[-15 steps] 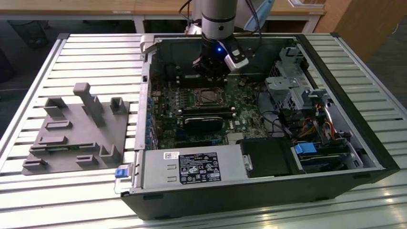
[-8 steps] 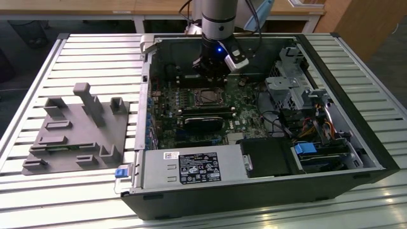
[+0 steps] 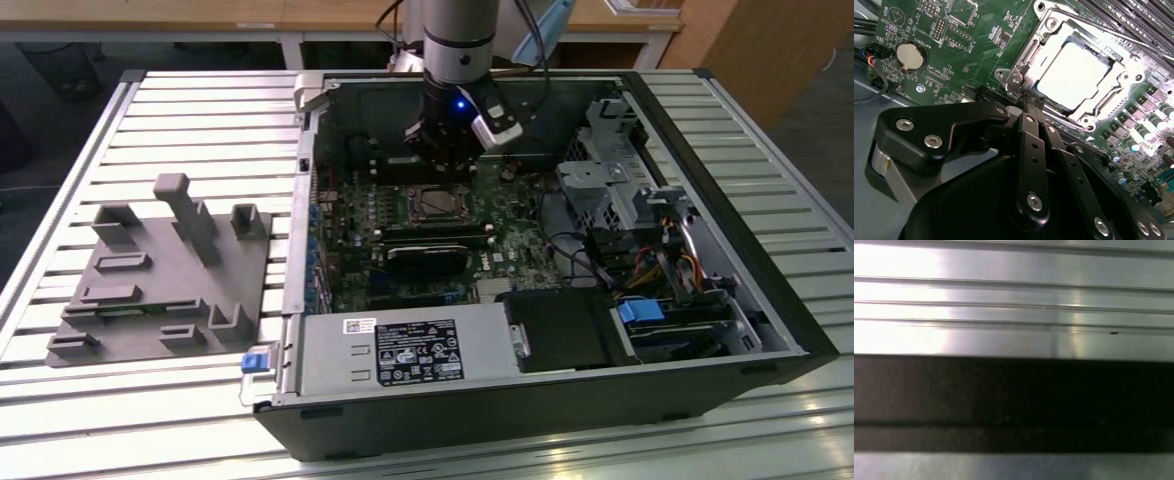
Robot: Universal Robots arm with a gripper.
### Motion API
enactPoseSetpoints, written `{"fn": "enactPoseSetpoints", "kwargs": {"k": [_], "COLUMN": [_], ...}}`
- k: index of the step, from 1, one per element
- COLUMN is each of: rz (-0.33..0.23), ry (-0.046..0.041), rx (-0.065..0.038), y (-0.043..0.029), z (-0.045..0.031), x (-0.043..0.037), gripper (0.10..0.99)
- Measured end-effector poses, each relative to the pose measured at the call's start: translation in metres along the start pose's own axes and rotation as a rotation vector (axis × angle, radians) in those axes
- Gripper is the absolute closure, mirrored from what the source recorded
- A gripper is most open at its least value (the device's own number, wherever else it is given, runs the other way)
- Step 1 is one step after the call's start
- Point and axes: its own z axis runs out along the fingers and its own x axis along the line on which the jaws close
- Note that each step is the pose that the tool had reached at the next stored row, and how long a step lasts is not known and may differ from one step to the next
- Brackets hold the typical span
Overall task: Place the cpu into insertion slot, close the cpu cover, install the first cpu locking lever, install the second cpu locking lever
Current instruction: 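Install the second cpu locking lever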
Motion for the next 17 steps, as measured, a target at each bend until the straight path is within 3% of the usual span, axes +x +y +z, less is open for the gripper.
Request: {"fn": "enactPoseSetpoints", "kwargs": {"k": [12,17], "rz": [0.000,0.000], "ry": [0.0001,-0.0001], "rx": [0.000,0.000], "y": [-0.0022,-0.0020], "z": [-0.0005,-0.0089], "x": [0.0000,-0.0005], "gripper": [0.980,0.980]}}
